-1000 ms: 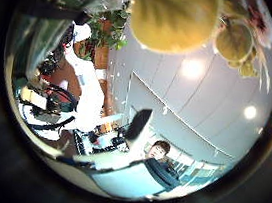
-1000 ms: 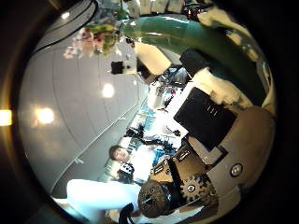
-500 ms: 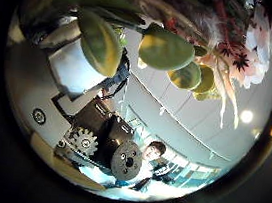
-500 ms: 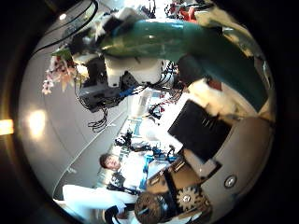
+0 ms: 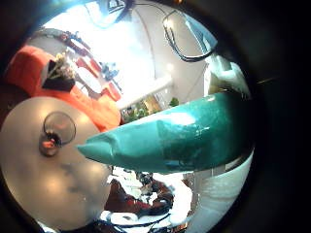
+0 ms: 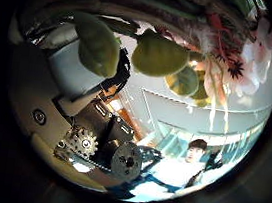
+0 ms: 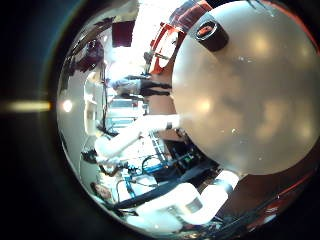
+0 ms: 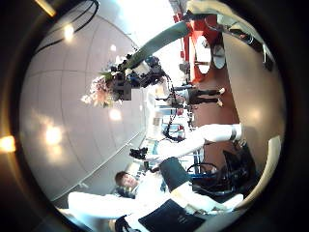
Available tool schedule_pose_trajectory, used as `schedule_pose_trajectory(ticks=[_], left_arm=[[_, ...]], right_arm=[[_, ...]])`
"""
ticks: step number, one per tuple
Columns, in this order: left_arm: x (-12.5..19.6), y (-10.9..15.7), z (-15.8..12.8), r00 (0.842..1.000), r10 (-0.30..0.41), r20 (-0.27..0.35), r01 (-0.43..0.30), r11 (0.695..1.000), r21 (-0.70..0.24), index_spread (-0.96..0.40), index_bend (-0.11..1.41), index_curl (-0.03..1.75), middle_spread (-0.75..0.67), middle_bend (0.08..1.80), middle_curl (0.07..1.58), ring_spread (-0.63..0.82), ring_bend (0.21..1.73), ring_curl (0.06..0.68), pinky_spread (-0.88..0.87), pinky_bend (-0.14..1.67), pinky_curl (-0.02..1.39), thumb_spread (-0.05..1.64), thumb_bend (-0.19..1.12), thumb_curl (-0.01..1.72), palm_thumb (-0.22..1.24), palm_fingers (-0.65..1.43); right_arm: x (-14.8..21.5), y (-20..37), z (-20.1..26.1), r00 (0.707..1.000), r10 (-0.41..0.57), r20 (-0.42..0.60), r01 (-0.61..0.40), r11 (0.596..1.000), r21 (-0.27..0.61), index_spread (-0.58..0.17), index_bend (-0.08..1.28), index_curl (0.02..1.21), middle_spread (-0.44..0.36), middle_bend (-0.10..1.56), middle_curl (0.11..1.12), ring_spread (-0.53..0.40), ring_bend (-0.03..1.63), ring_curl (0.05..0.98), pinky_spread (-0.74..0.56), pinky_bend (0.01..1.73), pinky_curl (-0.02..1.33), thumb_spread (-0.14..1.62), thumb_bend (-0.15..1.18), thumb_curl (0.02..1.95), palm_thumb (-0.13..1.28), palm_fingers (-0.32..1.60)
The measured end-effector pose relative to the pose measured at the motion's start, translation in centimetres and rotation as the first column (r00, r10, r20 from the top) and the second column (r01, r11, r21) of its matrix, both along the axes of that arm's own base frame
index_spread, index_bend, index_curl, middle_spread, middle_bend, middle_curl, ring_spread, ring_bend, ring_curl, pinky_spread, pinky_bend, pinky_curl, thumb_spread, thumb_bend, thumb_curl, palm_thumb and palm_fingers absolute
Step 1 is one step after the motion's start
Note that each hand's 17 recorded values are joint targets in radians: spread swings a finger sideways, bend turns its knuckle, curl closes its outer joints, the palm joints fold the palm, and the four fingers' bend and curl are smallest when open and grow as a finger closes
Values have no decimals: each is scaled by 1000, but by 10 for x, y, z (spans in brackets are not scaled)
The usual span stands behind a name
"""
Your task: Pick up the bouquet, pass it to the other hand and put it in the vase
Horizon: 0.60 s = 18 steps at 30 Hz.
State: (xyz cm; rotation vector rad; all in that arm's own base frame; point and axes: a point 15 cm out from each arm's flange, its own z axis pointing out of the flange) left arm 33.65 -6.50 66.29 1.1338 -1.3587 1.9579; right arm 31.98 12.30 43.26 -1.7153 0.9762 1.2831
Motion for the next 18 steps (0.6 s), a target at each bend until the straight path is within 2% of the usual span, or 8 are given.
schedule_pose_trajectory(ticks=[3, 5, 10, 18], left_arm=[[3, 3, 14, 997, 69, 45, -70, 997, 35, -618, 893, 949, -451, 1263, 833, -401, 1488, 552, -555, 1224, 833, 1001, 98, 698, 963, 1080], [4, 0, 14, 996, 77, 46, -80, 995, 62, -624, 881, 970, -451, 1262, 835, -400, 1490, 550, -559, 1218, 843, 1004, 88, 708, 967, 1080], [20, -6, 7, 994, 105, 20, -106, 991, 80, -639, 852, 1018, -451, 1260, 839, -399, 1493, 545, -568, 1202, 867, 1010, 63, 729, 978, 1081], [45, -23, -26, 993, 102, -55, -93, 986, 141, -660, 810, 1081, -452, 1253, 843, -398, 1493, 539, -581, 1177, 899, 1018, 29, 757, 993, 1087]], right_arm=[[13, 3, 0, 999, -47, 24, 47, 999, 3, -337, 189, 476, 38, 330, 405, 112, 577, 353, 320, 535, 604, 977, -31, 742, 720, -113], [22, 3, -1, 995, -86, 46, 86, 996, -7, -340, 159, 442, 47, 288, 386, 132, 525, 329, 345, 491, 565, 978, -29, 712, 723, -94], [46, 2, -6, 980, -172, 99, 177, 983, -44, -349, 137, 380, 67, 225, 359, 156, 434, 291, 362, 426, 497, 983, -30, 655, 715, -82], [75, 11, -11, 946, -256, 199, 278, 956, -94, -364, 132, 295, 75, 178, 330, 177, 367, 265, 350, 381, 426, 979, -27, 589, 714, -59]])
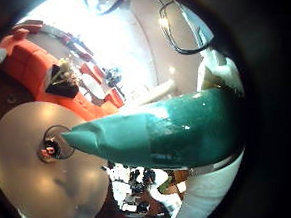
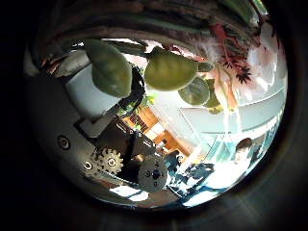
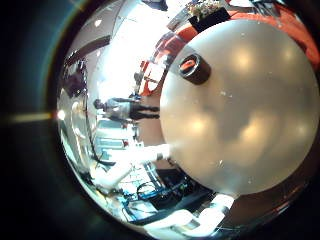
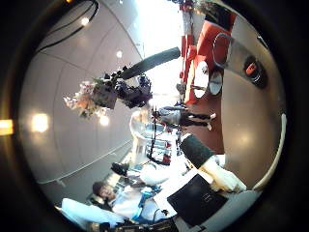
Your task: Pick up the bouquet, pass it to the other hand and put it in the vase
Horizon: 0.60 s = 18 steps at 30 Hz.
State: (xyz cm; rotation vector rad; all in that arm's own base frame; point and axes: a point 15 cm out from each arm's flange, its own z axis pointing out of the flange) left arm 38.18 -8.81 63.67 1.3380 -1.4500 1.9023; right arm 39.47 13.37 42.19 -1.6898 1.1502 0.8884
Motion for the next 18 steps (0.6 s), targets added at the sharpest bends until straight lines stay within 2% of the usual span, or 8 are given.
schedule_pose_trajectory(ticks=[4, 8, 18], left_arm=[[10, -3, -14, 1000, 3, -30, -3, 1000, 1, -669, 793, 1106, -453, 1250, 844, -398, 1492, 537, -589, 1165, 913, 1016, 12, 769, 1002, 1090], [18, -7, -19, 999, 7, -43, -8, 1000, -3, -677, 777, 1128, -454, 1247, 846, -398, 1491, 535, -598, 1154, 924, 1016, -3, 779, 1010, 1093], [36, -25, -46, 994, -19, -109, 16, 1000, -25, -696, 742, 1173, -460, 1235, 854, -398, 1491, 532, -612, 1132, 953, 1016, -8, 796, 1012, 1096]], right_arm=[[7, 3, -1, 999, -38, 28, 38, 999, -7, -366, 136, 275, 75, 177, 320, 180, 357, 263, 349, 375, 409, 978, -26, 572, 716, -52], [9, 11, 11, 997, -65, 45, 63, 997, 48, -366, 142, 260, 75, 178, 310, 181, 346, 262, 345, 372, 392, 982, -25, 556, 722, -44], [-4, 24, 29, 993, -54, 100, 50, 998, 40, -344, 156, 256, 75, 178, 296, 178, 325, 261, 347, 372, 367, 972, -21, 549, 770, -26]])
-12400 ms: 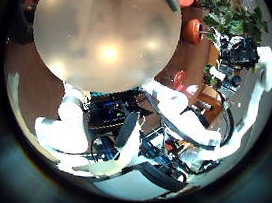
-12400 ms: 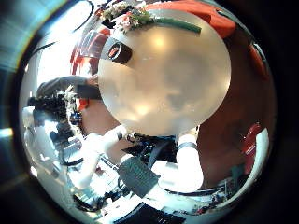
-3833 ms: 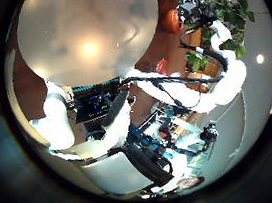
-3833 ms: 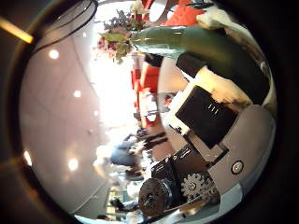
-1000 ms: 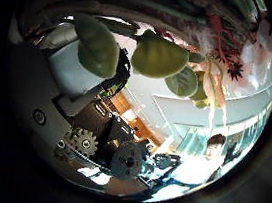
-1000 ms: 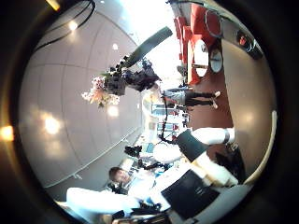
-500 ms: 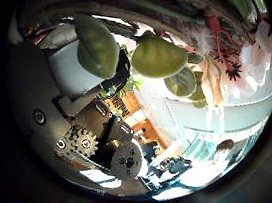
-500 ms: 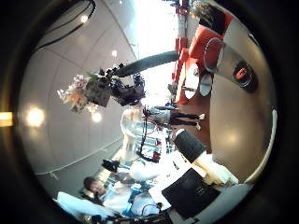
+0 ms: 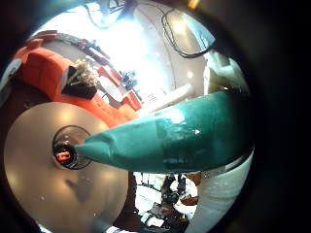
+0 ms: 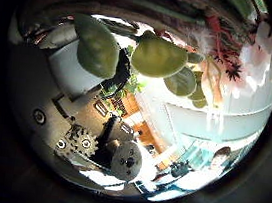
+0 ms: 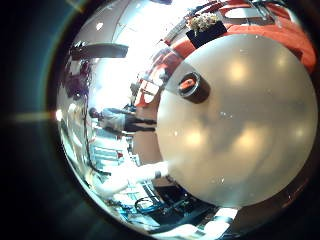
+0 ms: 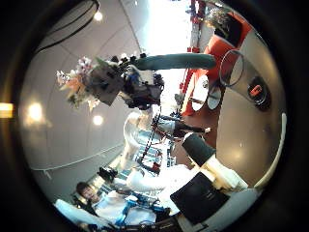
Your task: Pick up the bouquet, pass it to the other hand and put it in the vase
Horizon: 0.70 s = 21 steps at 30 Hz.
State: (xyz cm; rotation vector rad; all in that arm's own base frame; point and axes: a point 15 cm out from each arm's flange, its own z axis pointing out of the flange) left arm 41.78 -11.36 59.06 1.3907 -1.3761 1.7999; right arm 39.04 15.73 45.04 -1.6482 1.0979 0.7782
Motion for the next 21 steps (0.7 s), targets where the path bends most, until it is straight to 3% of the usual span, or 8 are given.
schedule_pose_trajectory(ticks=[14, 21], left_arm=[[48, 8, -40, 996, 34, -80, -35, 999, -10, -717, 710, 1215, -466, 1225, 864, -400, 1481, 530, -631, 1105, 980, 1021, -8, 808, 1014, 1102], [62, 8, -46, 995, 25, -100, -27, 1000, -15, -725, 695, 1228, -466, 1216, 869, -399, 1475, 530, -640, 1100, 986, 1024, -10, 807, 1009, 1104]], right_arm=[[-2, -13, -20, 990, -131, 60, 134, 990, -50, -319, 177, 285, 64, 182, 290, 163, 319, 262, 357, 366, 342, 971, -23, 555, 791, 35], [0, -14, -24, 988, -141, 63, 145, 987, -65, -313, 172, 297, 62, 181, 292, 157, 308, 262, 358, 363, 336, 965, -23, 556, 795, 47]])
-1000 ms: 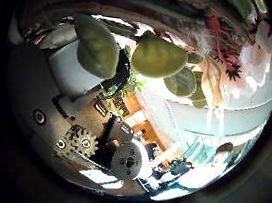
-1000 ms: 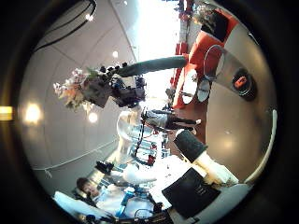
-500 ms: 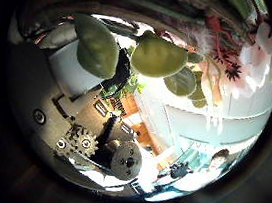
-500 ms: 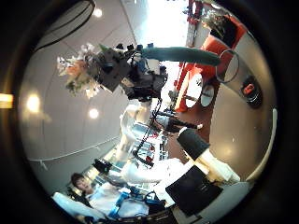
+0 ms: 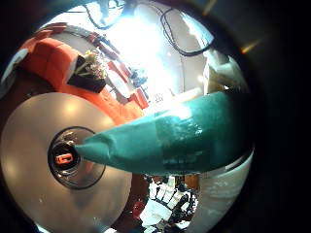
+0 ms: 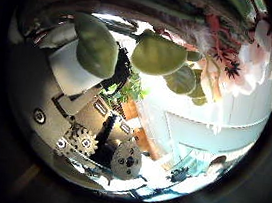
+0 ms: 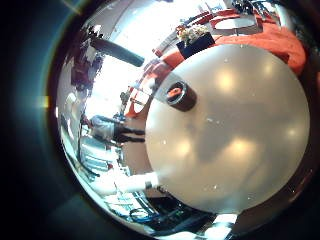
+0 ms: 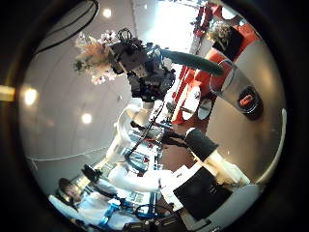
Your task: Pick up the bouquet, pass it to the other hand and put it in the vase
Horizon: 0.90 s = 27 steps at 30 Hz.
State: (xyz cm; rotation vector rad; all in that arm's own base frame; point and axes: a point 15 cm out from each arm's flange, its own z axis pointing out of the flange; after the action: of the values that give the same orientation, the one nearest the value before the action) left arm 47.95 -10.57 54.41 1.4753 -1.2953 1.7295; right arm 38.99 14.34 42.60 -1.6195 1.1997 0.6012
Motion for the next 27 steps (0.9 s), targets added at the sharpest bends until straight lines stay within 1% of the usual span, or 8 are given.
schedule_pose_trajectory(ticks=[6, 13, 20, 27], left_arm=[[9, -2, -13, 999, -12, -34, 12, 1000, -11, -732, 668, 1242, -465, 1207, 872, -399, 1472, 527, -646, 1086, 980, 1013, -17, 797, 990, 1096], [11, -4, -19, 999, -20, -50, 19, 1000, -16, -742, 618, 1266, -464, 1191, 871, -400, 1459, 522, -650, 1075, 969, 987, -19, 779, 969, 1084], [21, -3, -35, 997, -24, -76, 22, 1000, -20, -748, 551, 1291, -461, 1171, 859, -407, 1420, 508, -652, 1030, 944, 950, -23, 748, 933, 1074], [23, -5, -39, 997, -32, -75, 31, 999, -6, -749, 490, 1311, -457, 1148, 845, -417, 1375, 496, -663, 997, 917, 933, -23, 723, 918, 1071]], right_arm=[[0, 2, -2, 1000, 4, -6, -4, 1000, 1, -311, 169, 300, 61, 180, 292, 156, 306, 264, 358, 364, 332, 963, -25, 557, 793, 49], [0, 2, -3, 1000, 5, -9, -5, 1000, 2, -311, 170, 302, 61, 181, 293, 155, 308, 267, 358, 364, 328, 963, -23, 558, 796, 52], [0, 4, -4, 1000, 10, -8, -10, 1000, 3, -310, 169, 302, 61, 184, 294, 157, 309, 266, 357, 362, 324, 963, -23, 557, 796, 55], [0, 4, -4, 1000, 12, -7, -12, 1000, 2, -310, 170, 302, 61, 184, 296, 158, 307, 266, 357, 358, 321, 961, -24, 559, 790, 61]])
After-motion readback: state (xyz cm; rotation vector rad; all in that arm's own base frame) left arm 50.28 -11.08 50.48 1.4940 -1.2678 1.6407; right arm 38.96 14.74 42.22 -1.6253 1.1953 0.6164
